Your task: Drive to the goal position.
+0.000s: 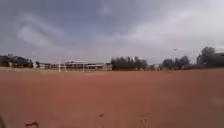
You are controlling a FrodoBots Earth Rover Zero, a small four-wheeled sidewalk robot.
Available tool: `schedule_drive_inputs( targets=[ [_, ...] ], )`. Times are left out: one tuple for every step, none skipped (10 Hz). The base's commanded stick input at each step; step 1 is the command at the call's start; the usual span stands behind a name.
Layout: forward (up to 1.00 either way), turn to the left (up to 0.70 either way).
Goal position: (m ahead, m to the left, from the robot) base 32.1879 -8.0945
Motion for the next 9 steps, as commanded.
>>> schedule_drive_inputs(
  targets=[
    [0.70,0.00],
    [0.70,0.00],
    [0.70,0.00],
    [0.70,0.00],
    [0.70,0.00],
    [0.70,0.00],
    [0.70,0.00],
    [0.70,0.00],
    [0.70,0.00]
  ],
)
